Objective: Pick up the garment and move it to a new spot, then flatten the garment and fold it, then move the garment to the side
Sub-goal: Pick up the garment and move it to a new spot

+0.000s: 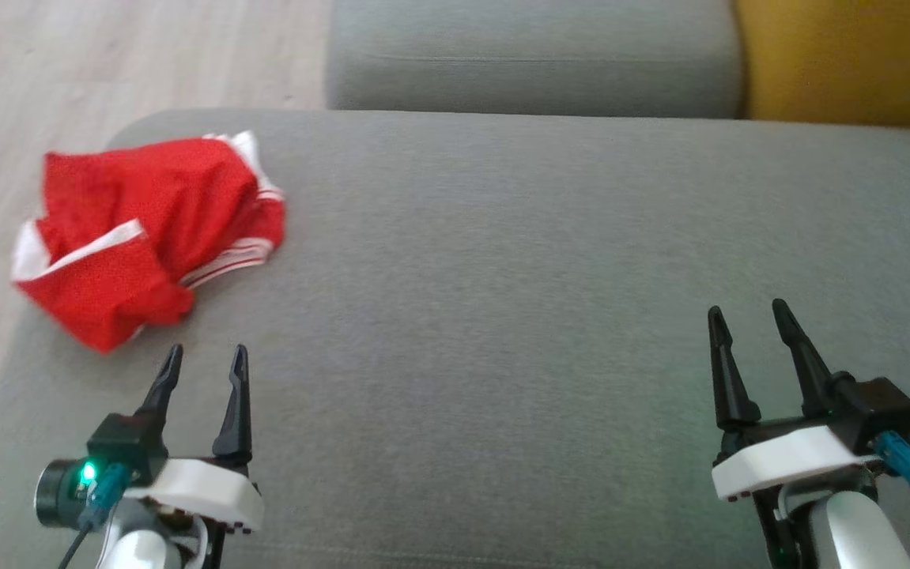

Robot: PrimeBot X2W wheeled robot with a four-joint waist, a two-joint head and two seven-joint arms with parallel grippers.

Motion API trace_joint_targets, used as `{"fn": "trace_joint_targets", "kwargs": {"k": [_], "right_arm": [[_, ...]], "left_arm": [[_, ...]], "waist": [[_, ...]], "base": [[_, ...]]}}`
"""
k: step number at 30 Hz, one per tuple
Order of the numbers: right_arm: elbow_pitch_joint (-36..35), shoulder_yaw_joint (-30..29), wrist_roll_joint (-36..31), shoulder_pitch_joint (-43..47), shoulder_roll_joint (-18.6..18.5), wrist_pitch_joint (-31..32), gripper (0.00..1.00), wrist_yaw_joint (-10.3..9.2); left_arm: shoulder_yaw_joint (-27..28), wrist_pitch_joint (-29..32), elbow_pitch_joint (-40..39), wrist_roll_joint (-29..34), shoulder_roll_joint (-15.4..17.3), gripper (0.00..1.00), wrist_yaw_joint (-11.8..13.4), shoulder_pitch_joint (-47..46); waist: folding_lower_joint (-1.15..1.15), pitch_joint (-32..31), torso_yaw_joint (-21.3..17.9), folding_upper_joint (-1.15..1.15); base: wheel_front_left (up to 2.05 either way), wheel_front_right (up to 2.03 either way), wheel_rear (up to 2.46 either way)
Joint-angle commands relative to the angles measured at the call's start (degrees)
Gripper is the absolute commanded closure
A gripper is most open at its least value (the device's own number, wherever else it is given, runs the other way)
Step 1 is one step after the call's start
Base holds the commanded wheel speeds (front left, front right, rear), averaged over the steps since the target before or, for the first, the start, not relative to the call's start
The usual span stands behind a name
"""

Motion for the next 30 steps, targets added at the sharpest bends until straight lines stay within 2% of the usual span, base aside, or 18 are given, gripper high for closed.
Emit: {"fn": "trace_joint_targets", "kwargs": {"k": [1,7,14,30], "right_arm": [[-2.4,1.7,0.2,-1.2,-0.2,0.2,0.0,-0.04],[-2.9,2.7,0.7,-1.0,-0.2,0.6,0.0,-0.04],[-2.5,3.8,1.1,-0.7,-0.2,0.7,0.0,-0.04],[-1.8,4.3,1.2,-0.8,-0.2,0.7,0.0,-0.04]], "left_arm": [[2.3,-0.7,-1.7,0.0,0.4,0.0,-0.2,-3.6],[3.5,-0.7,-2.1,0.0,0.9,0.0,0.0,-3.5],[4.1,-0.7,-2.7,-0.1,0.9,0.0,0.2,-2.9],[4.8,-0.7,-3.0,-0.1,0.6,0.0,0.6,-2.1]], "waist": [[0.0,-0.2,3.1,0.0],[0.0,-0.4,8.5,0.0],[0.0,-0.6,11.9,0.0],[0.0,-0.9,13.0,0.0]], "base": [[0.0,0.0,0.0],[0.0,0.0,0.0],[0.0,0.0,0.0],[0.0,0.0,0.0]]}}
